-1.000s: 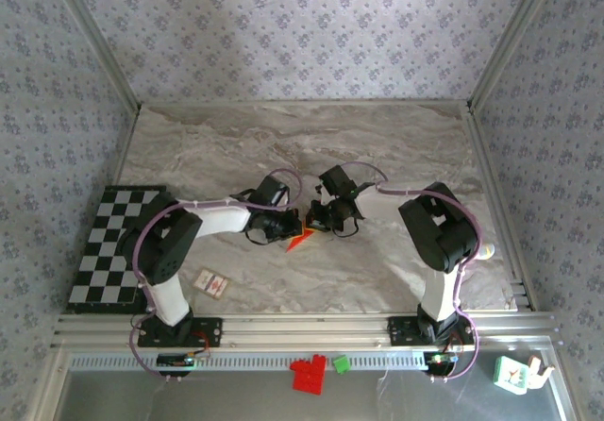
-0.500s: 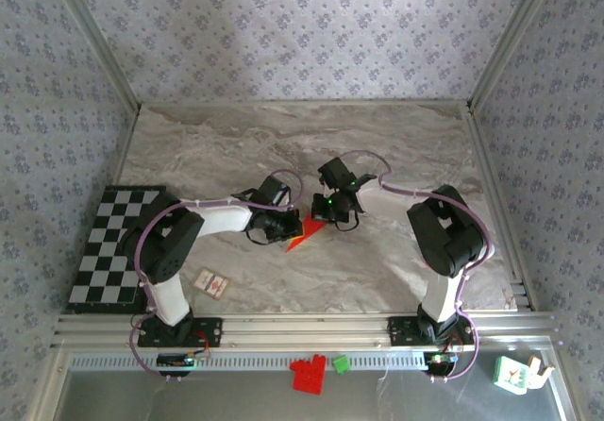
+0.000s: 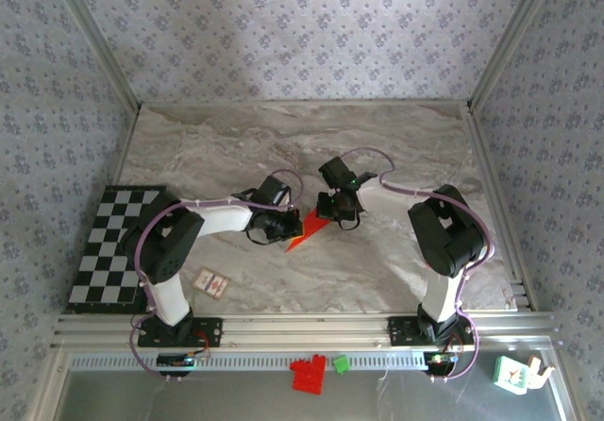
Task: Fold a paper plane with a square sheet of paper (pick it up from the middle)
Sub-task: Fold the wing for the fifth time at the center of the table.
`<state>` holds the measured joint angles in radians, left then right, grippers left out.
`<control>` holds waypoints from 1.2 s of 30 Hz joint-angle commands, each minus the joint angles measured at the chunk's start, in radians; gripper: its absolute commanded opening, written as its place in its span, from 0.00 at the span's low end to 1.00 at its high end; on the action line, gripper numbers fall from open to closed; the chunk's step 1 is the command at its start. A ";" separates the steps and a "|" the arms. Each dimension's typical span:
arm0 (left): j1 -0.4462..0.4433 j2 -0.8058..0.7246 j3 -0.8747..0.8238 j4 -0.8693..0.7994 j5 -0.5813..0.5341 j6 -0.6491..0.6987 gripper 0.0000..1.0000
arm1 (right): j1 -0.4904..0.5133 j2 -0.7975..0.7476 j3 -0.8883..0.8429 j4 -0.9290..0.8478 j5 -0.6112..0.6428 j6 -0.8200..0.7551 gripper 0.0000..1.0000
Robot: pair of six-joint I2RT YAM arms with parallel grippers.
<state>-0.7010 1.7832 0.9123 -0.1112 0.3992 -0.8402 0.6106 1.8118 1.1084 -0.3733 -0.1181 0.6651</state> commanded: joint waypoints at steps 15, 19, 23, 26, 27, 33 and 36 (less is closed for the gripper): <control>-0.015 0.002 0.012 -0.044 -0.004 0.001 0.01 | -0.044 0.004 -0.144 0.044 -0.038 0.006 0.02; -0.015 -0.043 0.032 0.049 0.039 0.014 0.11 | -0.052 0.008 -0.183 0.122 -0.132 -0.069 0.02; -0.015 -0.011 0.069 0.073 0.045 0.018 0.14 | -0.058 0.003 -0.197 0.188 -0.213 -0.100 0.02; -0.015 0.038 0.090 0.088 0.065 0.005 0.14 | -0.066 0.001 -0.202 0.226 -0.253 -0.096 0.02; -0.017 0.050 0.094 0.090 0.070 0.003 0.14 | -0.068 0.003 -0.203 0.231 -0.260 -0.096 0.02; -0.023 0.108 0.127 0.007 0.046 0.012 0.07 | -0.077 -0.010 -0.193 0.230 -0.265 -0.093 0.03; -0.028 0.126 0.134 -0.023 0.043 0.017 0.04 | -0.077 -0.041 -0.166 0.203 -0.250 -0.094 0.05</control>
<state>-0.7162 1.8877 1.0241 -0.0662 0.4450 -0.8387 0.5377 1.7851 0.9321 -0.1150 -0.3676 0.5888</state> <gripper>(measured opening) 0.054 0.047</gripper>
